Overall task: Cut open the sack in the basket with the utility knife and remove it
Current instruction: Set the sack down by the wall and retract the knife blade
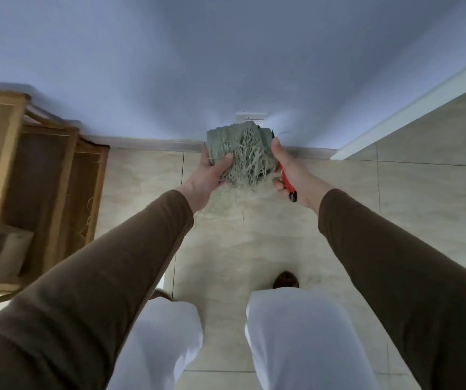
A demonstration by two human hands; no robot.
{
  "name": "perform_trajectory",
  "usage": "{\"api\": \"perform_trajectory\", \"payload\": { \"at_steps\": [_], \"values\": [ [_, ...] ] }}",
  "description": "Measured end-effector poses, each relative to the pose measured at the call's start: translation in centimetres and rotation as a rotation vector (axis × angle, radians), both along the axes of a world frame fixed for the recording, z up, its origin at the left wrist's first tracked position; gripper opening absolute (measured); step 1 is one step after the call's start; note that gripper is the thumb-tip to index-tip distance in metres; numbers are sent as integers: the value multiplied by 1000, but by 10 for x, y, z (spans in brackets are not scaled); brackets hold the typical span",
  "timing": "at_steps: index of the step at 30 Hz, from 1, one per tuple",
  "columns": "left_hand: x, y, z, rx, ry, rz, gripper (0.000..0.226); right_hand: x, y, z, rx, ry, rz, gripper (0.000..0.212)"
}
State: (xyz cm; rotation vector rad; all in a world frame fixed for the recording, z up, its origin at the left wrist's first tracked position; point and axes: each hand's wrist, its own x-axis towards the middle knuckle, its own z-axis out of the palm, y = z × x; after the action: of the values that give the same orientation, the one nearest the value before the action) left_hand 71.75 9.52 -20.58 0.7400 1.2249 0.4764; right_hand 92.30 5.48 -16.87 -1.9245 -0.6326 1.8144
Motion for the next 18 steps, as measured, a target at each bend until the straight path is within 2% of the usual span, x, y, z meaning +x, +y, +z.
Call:
{"api": "perform_trajectory", "payload": {
  "at_steps": [5,8,9,12,16,18],
  "values": [
    [7,5,-102,-37,12,31,58,11,10,-113,49,-40,-104,34],
    [13,12,-148,-67,-14,74,67,17,17,-168,75,-64,-91,25],
    [15,16,-163,-68,-15,69,66,19,20,-185,86,-72,-82,24],
    [20,31,-205,-24,55,45,36,26,34,-232,114,-109,-56,30],
    [27,49,-249,26,128,8,38,33,51,-285,131,-183,-31,45],
    [30,55,-264,37,166,7,41,33,56,-302,146,-204,-12,43]
  ]
}}
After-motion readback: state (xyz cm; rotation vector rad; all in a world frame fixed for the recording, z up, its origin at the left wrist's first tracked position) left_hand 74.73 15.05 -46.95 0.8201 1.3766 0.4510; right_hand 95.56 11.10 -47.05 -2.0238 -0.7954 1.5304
